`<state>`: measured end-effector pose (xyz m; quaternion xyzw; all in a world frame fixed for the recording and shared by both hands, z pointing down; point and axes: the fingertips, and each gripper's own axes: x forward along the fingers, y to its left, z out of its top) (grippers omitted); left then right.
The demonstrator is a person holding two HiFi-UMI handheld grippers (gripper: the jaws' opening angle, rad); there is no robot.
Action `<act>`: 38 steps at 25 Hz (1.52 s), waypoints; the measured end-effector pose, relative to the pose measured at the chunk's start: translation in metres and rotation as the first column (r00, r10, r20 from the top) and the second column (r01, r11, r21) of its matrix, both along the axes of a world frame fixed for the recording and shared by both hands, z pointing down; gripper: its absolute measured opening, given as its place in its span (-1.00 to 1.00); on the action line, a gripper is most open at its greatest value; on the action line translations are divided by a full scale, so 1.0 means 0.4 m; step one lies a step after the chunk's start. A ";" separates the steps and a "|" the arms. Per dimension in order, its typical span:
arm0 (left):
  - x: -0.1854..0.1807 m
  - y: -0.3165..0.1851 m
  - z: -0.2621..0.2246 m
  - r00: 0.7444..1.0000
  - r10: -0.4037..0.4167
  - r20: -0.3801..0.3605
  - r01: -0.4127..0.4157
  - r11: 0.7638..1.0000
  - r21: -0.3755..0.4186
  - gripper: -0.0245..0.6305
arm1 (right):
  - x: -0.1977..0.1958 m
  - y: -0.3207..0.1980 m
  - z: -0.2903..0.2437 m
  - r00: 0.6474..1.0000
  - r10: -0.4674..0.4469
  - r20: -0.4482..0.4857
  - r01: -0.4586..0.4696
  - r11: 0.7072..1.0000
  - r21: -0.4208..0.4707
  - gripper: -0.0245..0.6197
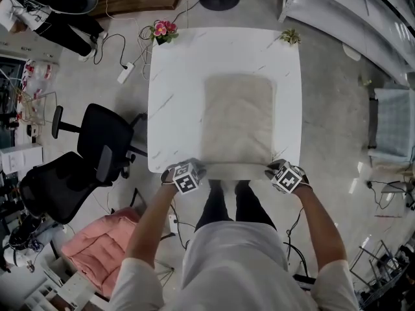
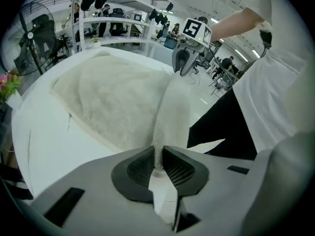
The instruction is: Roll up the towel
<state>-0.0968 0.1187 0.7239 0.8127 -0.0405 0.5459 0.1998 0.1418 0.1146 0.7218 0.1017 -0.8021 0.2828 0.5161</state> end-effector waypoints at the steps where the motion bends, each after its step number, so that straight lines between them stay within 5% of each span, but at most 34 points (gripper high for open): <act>1: 0.001 -0.017 0.002 1.000 -0.011 0.007 0.011 0.999 0.030 -0.70 | 0.004 -0.017 0.004 1.000 0.007 -0.012 -0.006 1.000 0.024 -0.63; 6: -0.006 -0.089 0.031 0.996 -0.072 0.059 0.061 0.981 0.182 -0.43 | 0.025 -0.088 0.021 0.996 0.043 -0.079 -0.031 0.989 0.146 -0.33; 11: -0.018 -0.119 0.058 0.986 -0.149 0.077 0.129 0.968 0.215 -0.22 | 0.028 -0.117 0.045 0.992 0.064 -0.110 -0.038 0.974 0.222 -0.27; 26: -0.049 -0.131 -0.037 0.975 -0.222 0.007 0.211 0.935 0.286 -0.26 | -0.007 -0.108 -0.075 0.999 0.041 -0.027 -0.031 0.948 0.318 -0.34; 38: 0.018 0.036 -0.034 0.990 -0.126 -0.070 0.140 0.955 0.262 -0.35 | -0.042 0.043 -0.038 0.999 -0.042 -0.020 0.046 0.963 0.267 -0.34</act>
